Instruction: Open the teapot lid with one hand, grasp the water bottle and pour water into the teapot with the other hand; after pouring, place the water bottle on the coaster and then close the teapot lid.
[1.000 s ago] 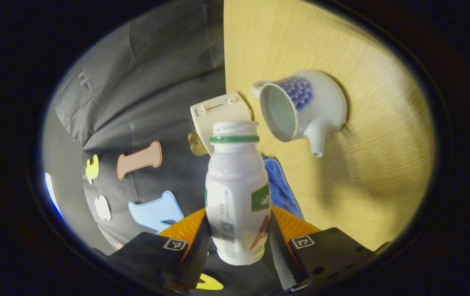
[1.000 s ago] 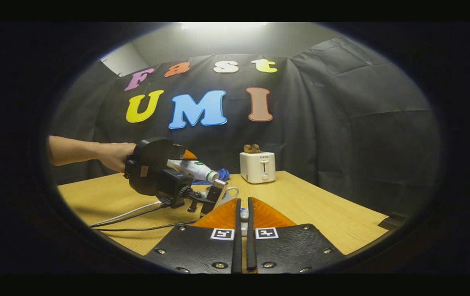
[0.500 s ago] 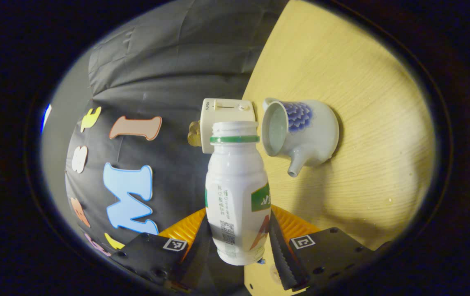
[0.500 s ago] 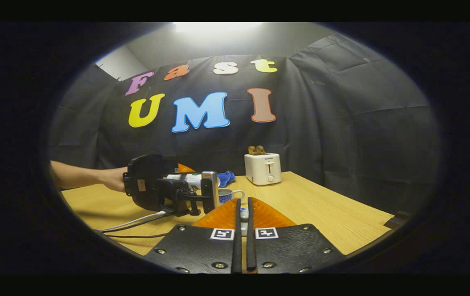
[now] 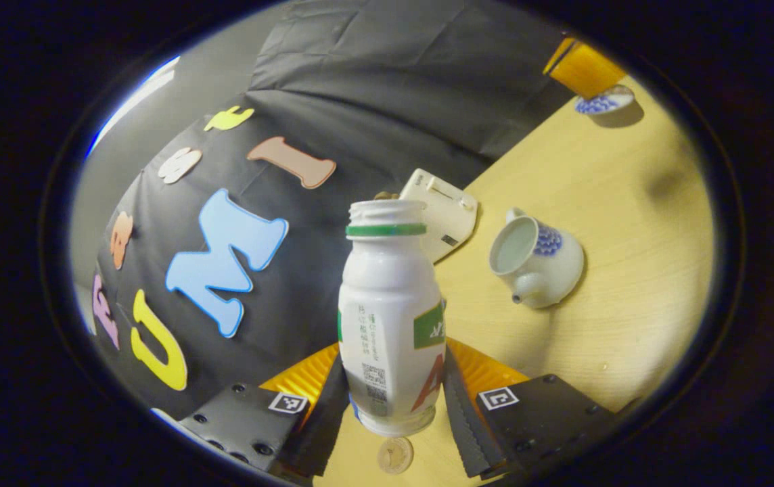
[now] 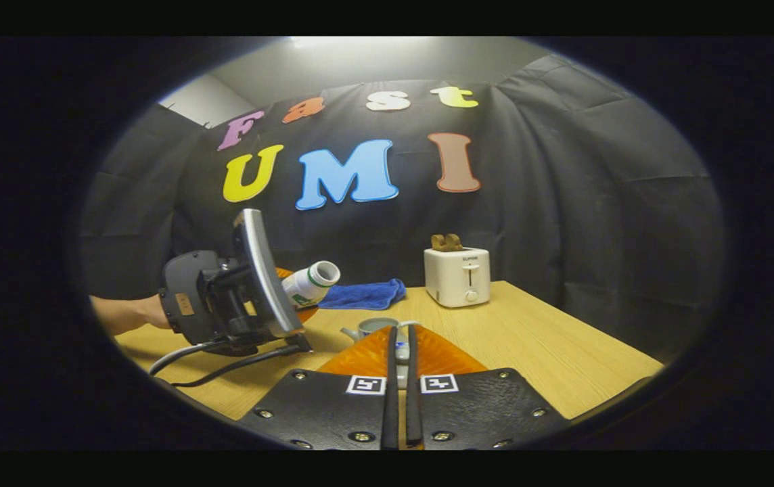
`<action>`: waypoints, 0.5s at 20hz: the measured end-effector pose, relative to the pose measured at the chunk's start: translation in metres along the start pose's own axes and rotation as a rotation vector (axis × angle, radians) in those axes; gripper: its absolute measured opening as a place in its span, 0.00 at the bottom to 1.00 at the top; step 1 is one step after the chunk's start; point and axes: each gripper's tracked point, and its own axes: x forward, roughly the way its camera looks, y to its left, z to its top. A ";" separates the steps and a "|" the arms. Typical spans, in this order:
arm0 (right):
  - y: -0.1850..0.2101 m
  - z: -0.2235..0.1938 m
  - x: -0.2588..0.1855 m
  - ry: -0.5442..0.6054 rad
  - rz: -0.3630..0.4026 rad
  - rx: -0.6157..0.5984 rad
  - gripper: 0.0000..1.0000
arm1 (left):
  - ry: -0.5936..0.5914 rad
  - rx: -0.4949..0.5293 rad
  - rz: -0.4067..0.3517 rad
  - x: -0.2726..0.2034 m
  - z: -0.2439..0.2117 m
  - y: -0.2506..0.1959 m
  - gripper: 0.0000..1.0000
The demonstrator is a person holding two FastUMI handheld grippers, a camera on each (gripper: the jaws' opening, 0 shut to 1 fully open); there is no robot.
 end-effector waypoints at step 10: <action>0.022 0.019 0.095 0.017 0.070 -0.022 0.00 | -0.017 -0.463 0.130 -0.028 -0.038 0.056 0.76</action>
